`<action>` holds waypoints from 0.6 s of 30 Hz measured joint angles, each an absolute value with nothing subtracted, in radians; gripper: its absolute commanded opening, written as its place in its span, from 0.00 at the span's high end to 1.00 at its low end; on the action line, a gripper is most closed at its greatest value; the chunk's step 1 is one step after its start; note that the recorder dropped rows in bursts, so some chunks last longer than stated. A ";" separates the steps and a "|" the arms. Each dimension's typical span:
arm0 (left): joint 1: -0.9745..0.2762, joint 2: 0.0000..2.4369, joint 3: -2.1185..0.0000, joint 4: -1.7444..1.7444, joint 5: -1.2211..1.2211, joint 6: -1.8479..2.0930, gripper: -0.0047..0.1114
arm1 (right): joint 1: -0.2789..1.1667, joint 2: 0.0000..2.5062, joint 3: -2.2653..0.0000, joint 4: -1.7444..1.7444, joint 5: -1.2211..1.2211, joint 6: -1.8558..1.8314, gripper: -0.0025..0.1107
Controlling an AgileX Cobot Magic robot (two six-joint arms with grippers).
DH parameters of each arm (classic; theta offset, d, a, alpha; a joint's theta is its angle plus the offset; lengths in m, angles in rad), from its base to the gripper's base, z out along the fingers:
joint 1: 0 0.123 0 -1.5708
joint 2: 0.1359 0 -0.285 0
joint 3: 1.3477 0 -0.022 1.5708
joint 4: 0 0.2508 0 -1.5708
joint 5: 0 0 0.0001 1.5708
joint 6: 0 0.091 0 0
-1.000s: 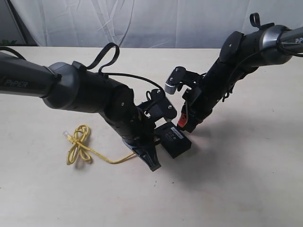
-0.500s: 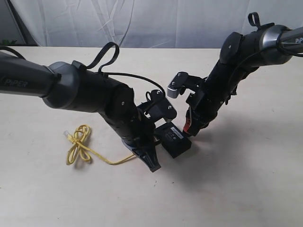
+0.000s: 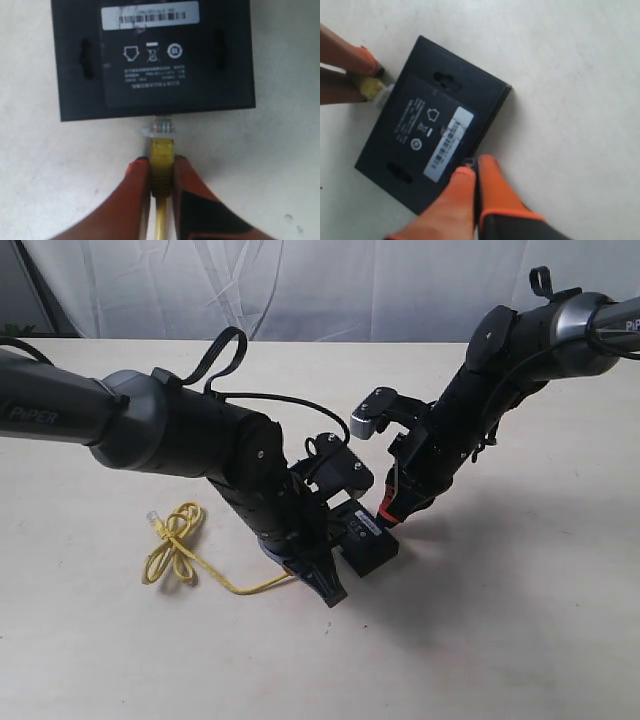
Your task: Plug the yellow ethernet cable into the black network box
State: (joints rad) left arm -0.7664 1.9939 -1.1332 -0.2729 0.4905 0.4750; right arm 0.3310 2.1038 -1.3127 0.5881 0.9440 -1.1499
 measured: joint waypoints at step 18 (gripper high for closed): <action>-0.766 1.994 -1.133 -0.276 0.480 0.475 0.96 | 0.327 2.104 -1.313 0.586 0.984 -1.148 0.99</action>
State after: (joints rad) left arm -0.7664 1.9939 -1.1332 -0.2765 0.4801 0.4750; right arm 0.3274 2.1038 -1.3127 0.5862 0.9844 -1.1481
